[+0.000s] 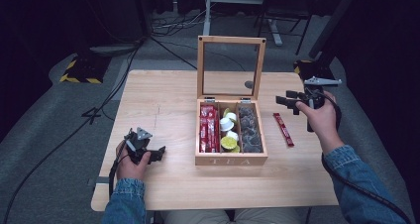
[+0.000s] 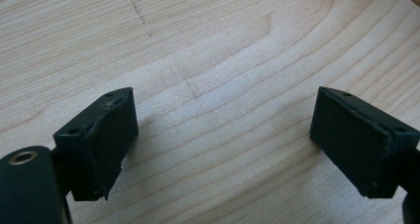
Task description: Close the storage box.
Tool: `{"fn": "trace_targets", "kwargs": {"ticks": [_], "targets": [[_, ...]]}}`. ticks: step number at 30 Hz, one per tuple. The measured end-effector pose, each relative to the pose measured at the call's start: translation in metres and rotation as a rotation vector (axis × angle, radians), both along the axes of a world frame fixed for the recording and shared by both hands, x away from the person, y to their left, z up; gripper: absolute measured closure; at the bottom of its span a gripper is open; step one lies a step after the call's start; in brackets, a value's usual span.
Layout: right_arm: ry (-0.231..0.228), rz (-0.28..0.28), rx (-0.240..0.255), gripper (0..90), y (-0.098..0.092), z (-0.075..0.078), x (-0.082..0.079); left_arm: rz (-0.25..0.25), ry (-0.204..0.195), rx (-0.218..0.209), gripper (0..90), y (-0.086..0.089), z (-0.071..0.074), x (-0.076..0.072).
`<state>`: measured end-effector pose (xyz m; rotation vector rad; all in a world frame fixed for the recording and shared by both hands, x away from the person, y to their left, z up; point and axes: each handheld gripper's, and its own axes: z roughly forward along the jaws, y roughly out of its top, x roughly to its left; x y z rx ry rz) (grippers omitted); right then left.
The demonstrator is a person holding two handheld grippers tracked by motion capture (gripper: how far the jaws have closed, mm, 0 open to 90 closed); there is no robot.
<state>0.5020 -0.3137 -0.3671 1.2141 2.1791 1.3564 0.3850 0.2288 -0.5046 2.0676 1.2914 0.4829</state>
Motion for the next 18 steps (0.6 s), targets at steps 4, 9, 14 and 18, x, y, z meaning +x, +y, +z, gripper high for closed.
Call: {"fn": "trace_targets", "kwargs": {"ticks": [4,9,14,18], "targets": [[-0.029,0.019,-0.004,35.4,0.007,0.013,0.006,0.001,0.0,-0.002,11.6,0.0,0.0,0.0],[-0.074,0.036,0.0,35.0,0.013,0.03,0.018,0.001,0.0,-0.001,11.6,0.0,0.0,0.0],[-0.093,0.049,0.007,34.4,0.021,0.042,0.035,0.001,0.0,-0.001,11.6,0.0,0.0,0.0],[-0.104,0.058,0.009,34.3,0.028,0.046,0.051,0.0,0.0,-0.001,11.6,0.0,0.0,0.0]]}}
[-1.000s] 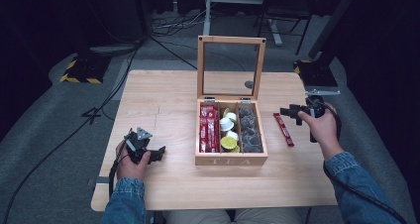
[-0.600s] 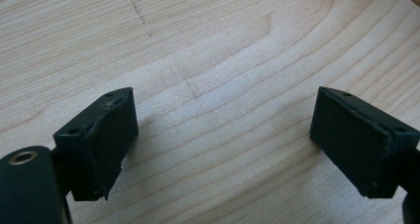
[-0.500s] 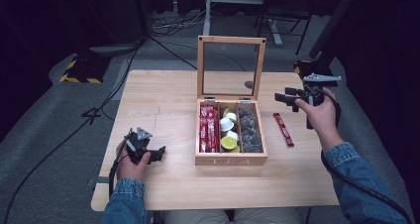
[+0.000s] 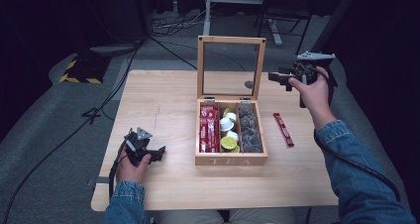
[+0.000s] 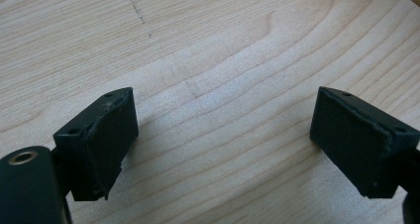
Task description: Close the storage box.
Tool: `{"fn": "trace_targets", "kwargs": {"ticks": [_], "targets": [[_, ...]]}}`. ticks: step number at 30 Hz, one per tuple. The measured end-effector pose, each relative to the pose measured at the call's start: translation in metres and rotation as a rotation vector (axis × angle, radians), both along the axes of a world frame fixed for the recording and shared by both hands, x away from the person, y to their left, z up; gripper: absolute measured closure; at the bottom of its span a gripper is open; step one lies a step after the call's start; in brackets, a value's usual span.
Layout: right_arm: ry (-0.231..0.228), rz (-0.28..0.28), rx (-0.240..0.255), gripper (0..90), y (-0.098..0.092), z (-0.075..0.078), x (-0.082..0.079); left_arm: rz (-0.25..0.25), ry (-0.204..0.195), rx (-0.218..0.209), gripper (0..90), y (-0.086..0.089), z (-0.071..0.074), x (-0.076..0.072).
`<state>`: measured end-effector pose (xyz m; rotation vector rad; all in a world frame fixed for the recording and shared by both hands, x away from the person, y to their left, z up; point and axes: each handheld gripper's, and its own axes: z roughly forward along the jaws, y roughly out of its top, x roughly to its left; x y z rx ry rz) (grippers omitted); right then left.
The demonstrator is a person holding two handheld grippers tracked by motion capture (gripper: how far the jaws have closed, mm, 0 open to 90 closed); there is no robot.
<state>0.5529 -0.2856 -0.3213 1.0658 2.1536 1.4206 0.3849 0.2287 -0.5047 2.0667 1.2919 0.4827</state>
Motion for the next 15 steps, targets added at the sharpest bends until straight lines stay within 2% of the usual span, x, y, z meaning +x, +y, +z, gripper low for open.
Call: {"fn": "trace_targets", "kwargs": {"ticks": [1,9,15], "targets": [[-0.005,0.0,0.007,34.4,0.003,0.001,0.007,0.0,0.0,0.0,11.6,0.0,0.0,0.0],[-0.015,0.01,0.04,34.4,0.01,0.003,0.033,0.0,0.0,0.0,11.6,0.0,0.0,0.0],[-0.025,0.01,0.027,34.4,0.02,0.001,0.053,0.0,0.0,0.0,11.6,0.0,0.0,0.0]]}}
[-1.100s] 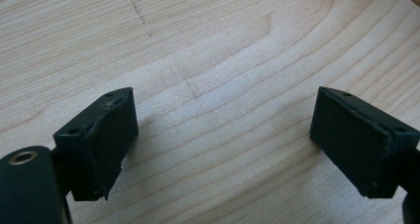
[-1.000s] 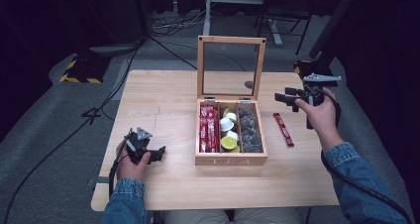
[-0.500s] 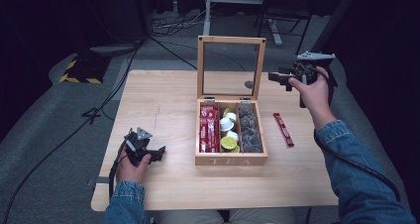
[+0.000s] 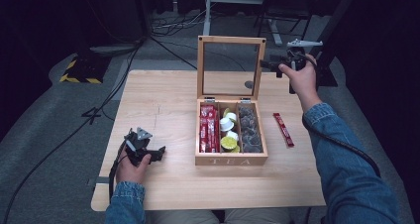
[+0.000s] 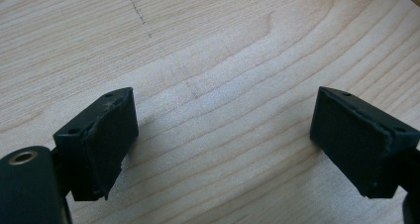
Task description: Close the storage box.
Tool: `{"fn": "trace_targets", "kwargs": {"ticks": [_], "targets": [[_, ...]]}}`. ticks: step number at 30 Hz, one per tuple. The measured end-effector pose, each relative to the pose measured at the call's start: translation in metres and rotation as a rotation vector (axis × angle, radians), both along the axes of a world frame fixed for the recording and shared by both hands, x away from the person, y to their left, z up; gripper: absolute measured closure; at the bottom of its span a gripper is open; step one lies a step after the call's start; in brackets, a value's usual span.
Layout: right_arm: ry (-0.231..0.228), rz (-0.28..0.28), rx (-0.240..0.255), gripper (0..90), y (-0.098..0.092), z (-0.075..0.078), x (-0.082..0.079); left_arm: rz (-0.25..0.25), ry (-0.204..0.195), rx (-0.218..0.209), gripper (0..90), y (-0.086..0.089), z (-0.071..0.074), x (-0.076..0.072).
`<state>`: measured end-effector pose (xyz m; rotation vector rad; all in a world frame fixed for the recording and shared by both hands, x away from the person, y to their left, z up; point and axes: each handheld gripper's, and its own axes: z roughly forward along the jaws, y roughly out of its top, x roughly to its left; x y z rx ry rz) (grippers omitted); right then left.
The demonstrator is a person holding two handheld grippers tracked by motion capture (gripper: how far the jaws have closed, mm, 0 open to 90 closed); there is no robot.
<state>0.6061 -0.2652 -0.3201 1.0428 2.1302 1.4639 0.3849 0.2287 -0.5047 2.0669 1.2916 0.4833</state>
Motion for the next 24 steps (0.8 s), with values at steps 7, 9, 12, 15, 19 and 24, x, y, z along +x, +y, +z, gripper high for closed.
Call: {"fn": "trace_targets", "kwargs": {"ticks": [7,9,12,15,19,24], "targets": [[-0.004,-0.013,0.001,34.4,0.007,-0.003,0.018,-0.002,0.0,0.001,11.6,0.0,0.0,0.0],[-0.002,-0.011,-0.001,34.5,0.01,-0.004,0.023,-0.002,0.0,0.0,11.6,0.0,0.0,0.0],[0.003,-0.008,-0.004,34.6,0.013,-0.007,0.029,0.001,0.0,-0.001,11.6,0.0,0.0,0.0],[0.003,-0.001,-0.001,34.7,0.017,-0.009,0.033,0.001,0.0,0.0,11.6,0.0,0.0,0.0],[0.009,0.004,0.01,34.9,0.02,-0.011,0.036,0.001,0.0,0.0,11.6,0.0,0.0,0.0],[0.003,0.011,0.023,35.7,0.023,-0.011,0.039,0.0,0.0,0.0,11.6,0.0,0.0,0.0]]}}
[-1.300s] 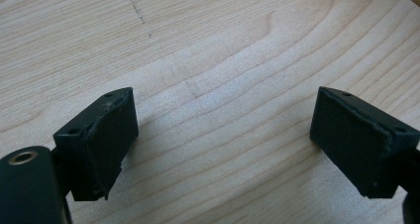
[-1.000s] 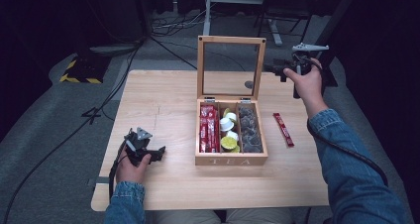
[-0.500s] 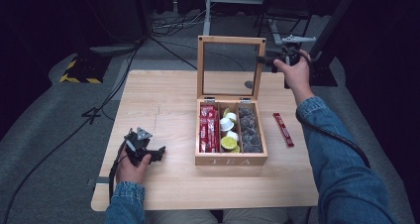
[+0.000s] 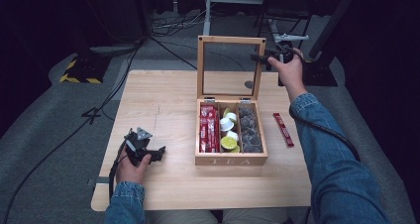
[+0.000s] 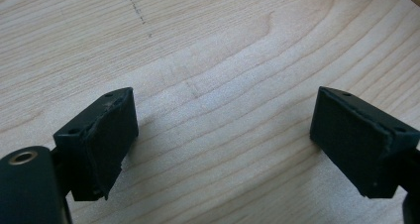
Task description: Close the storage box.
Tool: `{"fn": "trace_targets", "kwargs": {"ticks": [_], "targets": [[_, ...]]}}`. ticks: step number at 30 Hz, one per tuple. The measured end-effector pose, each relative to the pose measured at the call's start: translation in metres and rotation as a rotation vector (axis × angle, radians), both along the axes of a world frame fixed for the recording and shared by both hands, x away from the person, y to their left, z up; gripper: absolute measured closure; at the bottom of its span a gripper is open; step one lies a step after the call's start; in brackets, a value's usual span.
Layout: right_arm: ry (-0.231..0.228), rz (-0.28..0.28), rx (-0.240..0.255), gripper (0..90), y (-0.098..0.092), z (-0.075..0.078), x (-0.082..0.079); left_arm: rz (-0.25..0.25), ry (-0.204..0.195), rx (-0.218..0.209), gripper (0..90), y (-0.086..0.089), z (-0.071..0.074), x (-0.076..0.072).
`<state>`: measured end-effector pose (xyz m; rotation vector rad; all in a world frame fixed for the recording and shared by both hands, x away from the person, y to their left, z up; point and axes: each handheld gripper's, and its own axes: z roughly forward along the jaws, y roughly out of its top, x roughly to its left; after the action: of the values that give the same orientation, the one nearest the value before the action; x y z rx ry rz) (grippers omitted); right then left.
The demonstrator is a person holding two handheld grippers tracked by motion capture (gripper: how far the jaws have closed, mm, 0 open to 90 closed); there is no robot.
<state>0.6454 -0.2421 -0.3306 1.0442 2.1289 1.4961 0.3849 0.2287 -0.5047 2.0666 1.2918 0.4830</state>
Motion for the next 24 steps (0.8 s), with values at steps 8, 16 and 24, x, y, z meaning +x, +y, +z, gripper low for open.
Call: {"fn": "trace_targets", "kwargs": {"ticks": [8,16,24], "targets": [[0.006,0.013,0.018,41.8,0.002,0.002,0.0,-0.002,0.0,0.001,11.6,0.0,0.0,0.0],[0.011,0.019,0.052,42.8,0.002,0.008,-0.009,0.0,0.0,0.0,11.6,0.0,0.0,0.0],[-0.014,0.042,0.066,44.1,-0.001,0.018,-0.037,-0.002,0.001,0.001,11.7,0.0,0.0,0.0]]}}
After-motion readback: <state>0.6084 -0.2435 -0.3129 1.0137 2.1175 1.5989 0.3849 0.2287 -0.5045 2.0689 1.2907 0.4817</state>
